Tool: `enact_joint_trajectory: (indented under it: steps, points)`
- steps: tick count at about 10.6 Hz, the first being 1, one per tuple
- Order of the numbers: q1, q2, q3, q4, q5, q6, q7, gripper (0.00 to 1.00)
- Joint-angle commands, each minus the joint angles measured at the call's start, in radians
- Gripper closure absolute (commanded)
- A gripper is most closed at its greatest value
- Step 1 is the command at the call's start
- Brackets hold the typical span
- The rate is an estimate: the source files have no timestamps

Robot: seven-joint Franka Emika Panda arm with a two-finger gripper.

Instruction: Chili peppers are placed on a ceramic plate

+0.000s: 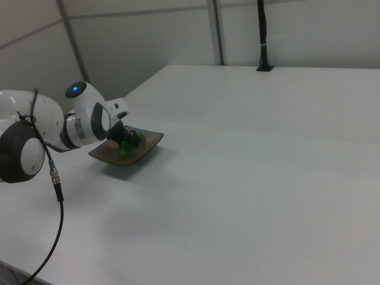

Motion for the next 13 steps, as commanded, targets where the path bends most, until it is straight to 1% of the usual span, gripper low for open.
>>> enact_joint_trajectory:
  steps: [1,3,5,7,8,9,11,12,13]
  points:
    - [0.020,-0.015,-0.024,-0.017,0.013,0.018,-0.004,0.00]
    - [0.018,-0.052,-0.024,-0.015,0.015,0.005,-0.005,0.00]
    - [0.015,-0.123,-0.024,-0.005,0.016,-0.155,-0.007,0.00]
    - [0.011,-0.223,-0.026,-0.005,0.029,-0.333,-0.005,0.00]
    - [0.006,-0.277,-0.027,-0.002,0.056,-0.425,-0.007,0.00]
    - [0.003,-0.338,-0.038,0.001,0.109,-0.538,-0.008,0.00]
    - [0.000,-0.456,-0.056,0.001,0.148,-0.776,-0.008,0.00]
    - [-0.003,-0.505,-0.081,0.001,0.182,-0.871,-0.010,0.00]
    - [-0.008,-0.551,-0.118,0.001,0.235,-0.957,-0.013,0.00]
